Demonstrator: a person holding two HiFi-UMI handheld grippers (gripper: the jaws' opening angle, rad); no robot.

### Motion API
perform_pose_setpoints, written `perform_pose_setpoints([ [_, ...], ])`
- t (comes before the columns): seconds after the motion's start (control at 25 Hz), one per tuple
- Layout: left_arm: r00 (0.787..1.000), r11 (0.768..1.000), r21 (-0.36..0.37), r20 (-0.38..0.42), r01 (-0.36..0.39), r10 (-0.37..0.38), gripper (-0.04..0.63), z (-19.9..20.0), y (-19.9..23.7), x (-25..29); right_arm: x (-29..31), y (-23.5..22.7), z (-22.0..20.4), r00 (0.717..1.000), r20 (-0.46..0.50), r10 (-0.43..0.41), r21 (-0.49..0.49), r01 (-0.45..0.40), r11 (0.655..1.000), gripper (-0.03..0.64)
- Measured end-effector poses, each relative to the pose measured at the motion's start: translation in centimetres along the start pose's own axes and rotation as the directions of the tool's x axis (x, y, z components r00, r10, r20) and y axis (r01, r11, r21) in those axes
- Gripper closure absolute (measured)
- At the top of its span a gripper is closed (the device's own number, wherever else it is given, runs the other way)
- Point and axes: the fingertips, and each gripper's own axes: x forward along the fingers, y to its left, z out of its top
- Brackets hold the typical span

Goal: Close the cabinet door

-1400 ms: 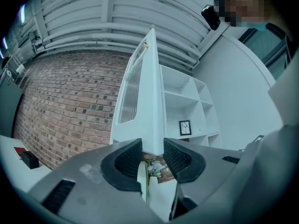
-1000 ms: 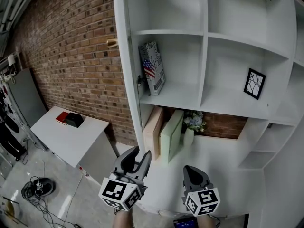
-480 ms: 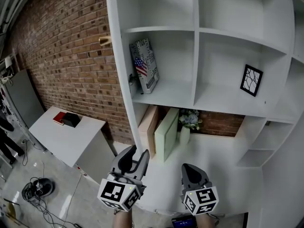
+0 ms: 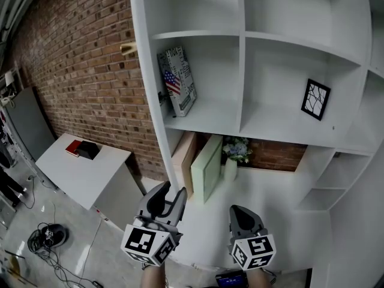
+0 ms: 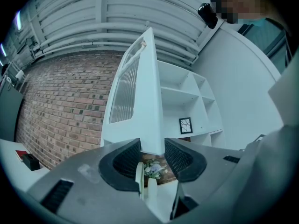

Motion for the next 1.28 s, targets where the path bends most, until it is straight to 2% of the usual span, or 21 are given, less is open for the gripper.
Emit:
perform_pose_setpoints([
  [0.2, 1.000, 1.000, -0.008, -0.009, 0.006, -0.007, 0.440, 0.0, -0.6, 0.6, -0.2, 0.2, 0.1, 1.000, 0.001, 0.017, -0.027, -0.017, 0.999, 0.615],
  [0.32, 1.000, 1.000, 0.012, -0.013, 0.010, -0.010, 0.440, 0.0, -1.0, 1.1, -0.3, 0.0, 0.0, 1.000, -0.001, 0.020, -0.029, -0.020, 0.999, 0.615],
  [0.88, 1.000, 1.000, 0.021, -0.011, 0.016, -0.016, 0.439, -0.6, -2.4, 2.8, -1.0, -3.2, 0.3, 1.000, 0.002, -0.008, -0.020, 0.008, 1.000, 0.615],
  [1.08, 1.000, 1.000, 0.029, -0.008, 0.007, -0.007, 0.439, -0.7, -2.8, 3.6, -1.3, -4.7, 0.2, 1.000, 0.001, -0.001, 0.021, 0.001, 1.000, 0.615],
  [1.28, 1.000, 0.999, 0.033, -0.012, -0.001, 0.001, 0.437, -0.8, -3.2, 4.3, -1.3, -5.4, 0.0, 1.000, -0.007, 0.005, 0.021, -0.005, 1.000, 0.615],
])
